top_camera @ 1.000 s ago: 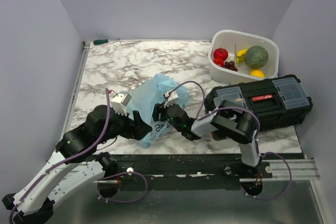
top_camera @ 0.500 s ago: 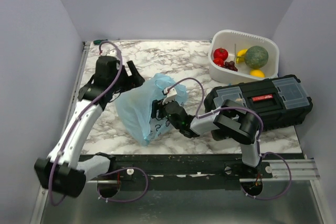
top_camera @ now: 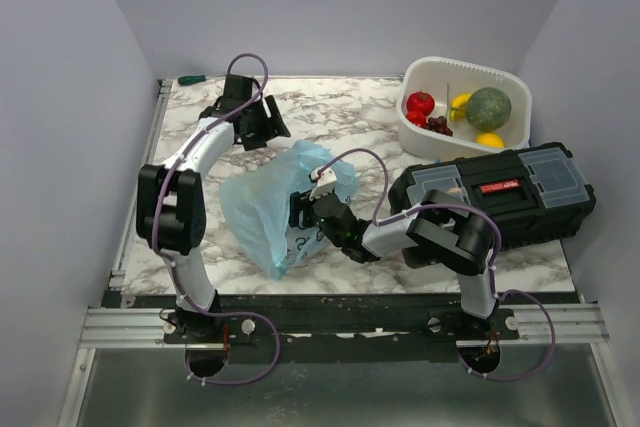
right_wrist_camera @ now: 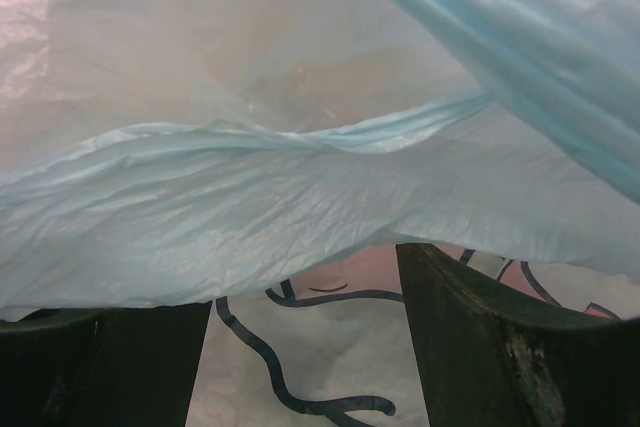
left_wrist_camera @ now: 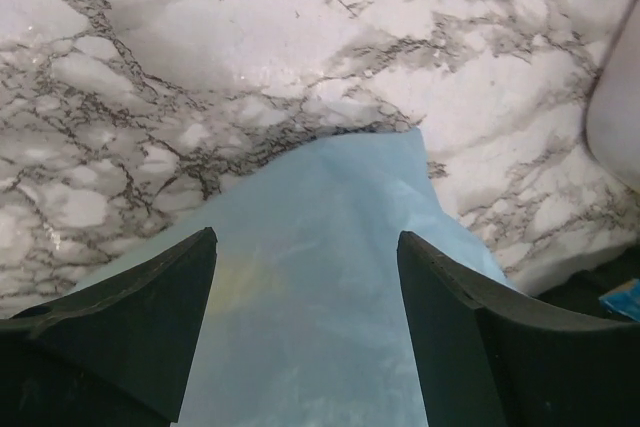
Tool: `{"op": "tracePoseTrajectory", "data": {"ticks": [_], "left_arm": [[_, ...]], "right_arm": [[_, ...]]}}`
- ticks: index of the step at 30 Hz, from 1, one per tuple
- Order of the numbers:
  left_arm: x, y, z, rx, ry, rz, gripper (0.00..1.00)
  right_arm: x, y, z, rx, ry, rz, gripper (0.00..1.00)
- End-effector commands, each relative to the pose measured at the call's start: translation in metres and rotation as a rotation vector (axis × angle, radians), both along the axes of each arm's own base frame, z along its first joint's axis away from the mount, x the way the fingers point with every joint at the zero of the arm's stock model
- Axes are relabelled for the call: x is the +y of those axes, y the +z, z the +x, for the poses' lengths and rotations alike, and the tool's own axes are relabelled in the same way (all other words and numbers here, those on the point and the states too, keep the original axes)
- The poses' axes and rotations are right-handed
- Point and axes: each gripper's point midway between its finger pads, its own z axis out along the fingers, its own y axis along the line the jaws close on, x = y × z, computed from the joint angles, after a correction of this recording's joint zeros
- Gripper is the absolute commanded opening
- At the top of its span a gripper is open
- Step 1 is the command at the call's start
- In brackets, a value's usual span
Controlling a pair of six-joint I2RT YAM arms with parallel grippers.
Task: Take the fake fruits out of the plastic bag
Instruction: Adjust the fake fruit in the plastic bag.
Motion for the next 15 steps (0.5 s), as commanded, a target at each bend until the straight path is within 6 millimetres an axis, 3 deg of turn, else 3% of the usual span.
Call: {"op": "tracePoseTrajectory", "data": {"ticks": [1,11,15], "left_arm": [[-0.008,-0.032,0.002,0.122,-0.053,-0.022,0.71],[-0.027,-0.072,-0.035,0.304,-0.212,-0.037,0.64],[-0.033,-0.077,-0.052,0.337,-0.257,-0.064,0.59]], "right_arm": [[0.001,0.005,0.006,-0.018,-0.004,-0.016,0.76],[0.008,0.003,0.009,-0.023,0.021,-0.056,0.81],[0.003,0.005,0.010,-0.038,0.007,-0.067,0.82]]}}
